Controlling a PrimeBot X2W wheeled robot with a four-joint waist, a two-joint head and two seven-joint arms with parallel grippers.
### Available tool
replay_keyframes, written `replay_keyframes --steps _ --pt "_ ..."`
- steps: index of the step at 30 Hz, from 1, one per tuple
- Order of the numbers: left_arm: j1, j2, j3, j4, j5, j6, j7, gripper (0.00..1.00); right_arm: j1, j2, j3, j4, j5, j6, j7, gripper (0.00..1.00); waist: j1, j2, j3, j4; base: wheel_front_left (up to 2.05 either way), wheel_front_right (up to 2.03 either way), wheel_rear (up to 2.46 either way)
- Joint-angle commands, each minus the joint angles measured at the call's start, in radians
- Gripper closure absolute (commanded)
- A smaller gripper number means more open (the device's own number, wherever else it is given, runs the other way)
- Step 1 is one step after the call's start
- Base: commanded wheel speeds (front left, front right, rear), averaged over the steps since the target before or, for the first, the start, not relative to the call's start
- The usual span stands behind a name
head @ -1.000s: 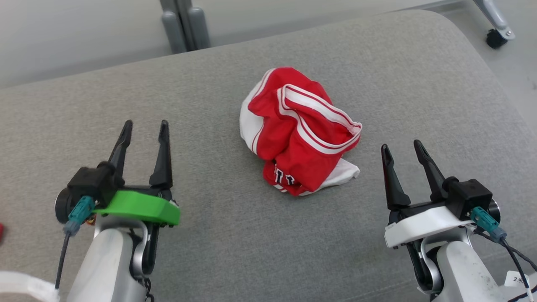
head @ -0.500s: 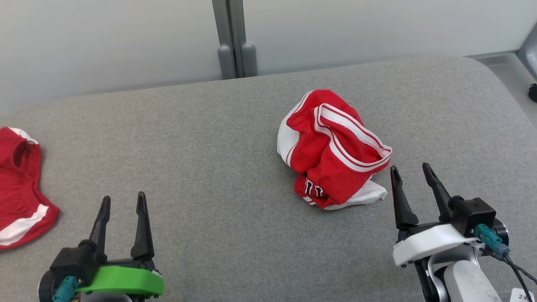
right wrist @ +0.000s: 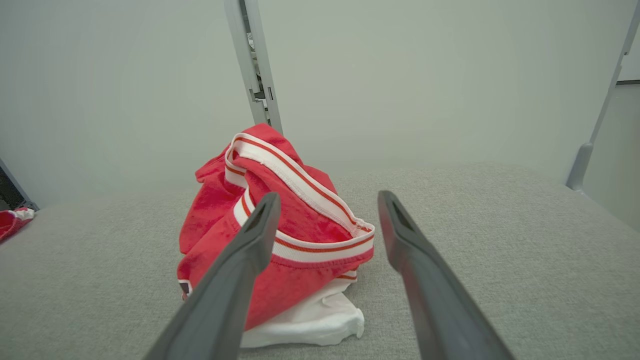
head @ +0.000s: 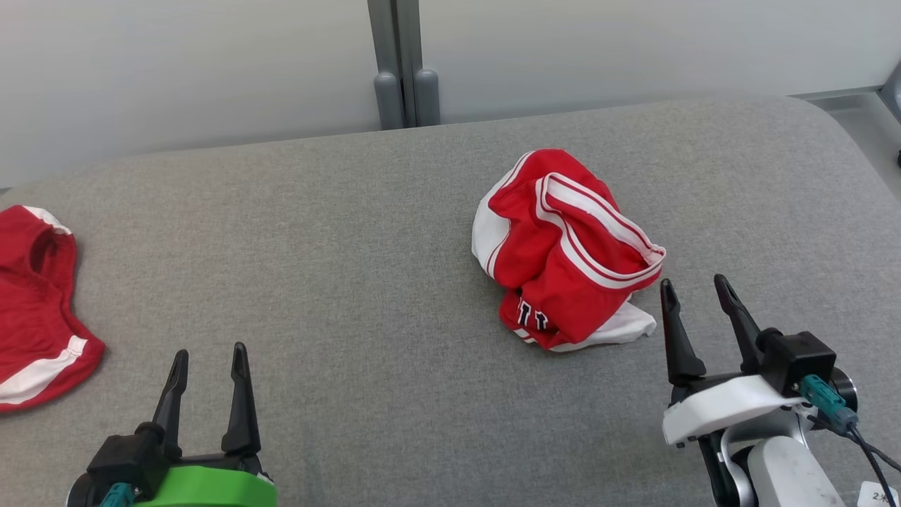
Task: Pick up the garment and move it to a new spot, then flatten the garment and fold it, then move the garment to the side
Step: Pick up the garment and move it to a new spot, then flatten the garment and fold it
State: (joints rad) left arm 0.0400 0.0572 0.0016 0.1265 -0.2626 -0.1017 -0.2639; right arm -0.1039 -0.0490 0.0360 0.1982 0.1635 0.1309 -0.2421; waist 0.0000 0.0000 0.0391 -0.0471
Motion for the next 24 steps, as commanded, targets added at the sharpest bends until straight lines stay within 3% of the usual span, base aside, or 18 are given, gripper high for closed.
replay_keyframes --steps 1,5,11,15,24 --pt "0.0 0.001 0.008 -0.001 0.001 -0.003 -0.001 0.0 -0.016 -0.002 0.006 0.0 -0.018 0.0 0.006 0.0 0.0 0.0 0.006 -0.003 0.0 0.0 0.0" --pt "-0.005 -0.003 0.012 -0.001 0.001 -0.007 -0.001 0.0 -0.088 -0.007 0.036 0.015 -0.083 0.0 0.071 0.0 0.0 0.0 0.019 -0.009 0.0 0.0 0.0" --pt "-0.026 -0.005 0.008 0.008 0.004 -0.013 -0.001 0.0 -0.24 -0.096 0.038 0.108 -0.091 0.0 0.227 0.0 0.0 0.0 0.036 0.0 0.0 0.0 0.0" --pt "-0.051 -0.006 0.002 0.003 0.001 -0.021 -0.001 0.0 -0.366 -0.18 0.106 0.235 -0.025 0.0 0.347 0.0 0.0 0.0 0.069 0.017 0.0 0.0 0.0" --pt "-0.088 -0.006 -0.003 -0.003 0.004 -0.025 -0.001 0.0 -0.525 -0.309 0.358 0.431 0.178 0.0 0.459 0.0 0.0 0.0 0.141 0.059 0.0 0.0 0.0"
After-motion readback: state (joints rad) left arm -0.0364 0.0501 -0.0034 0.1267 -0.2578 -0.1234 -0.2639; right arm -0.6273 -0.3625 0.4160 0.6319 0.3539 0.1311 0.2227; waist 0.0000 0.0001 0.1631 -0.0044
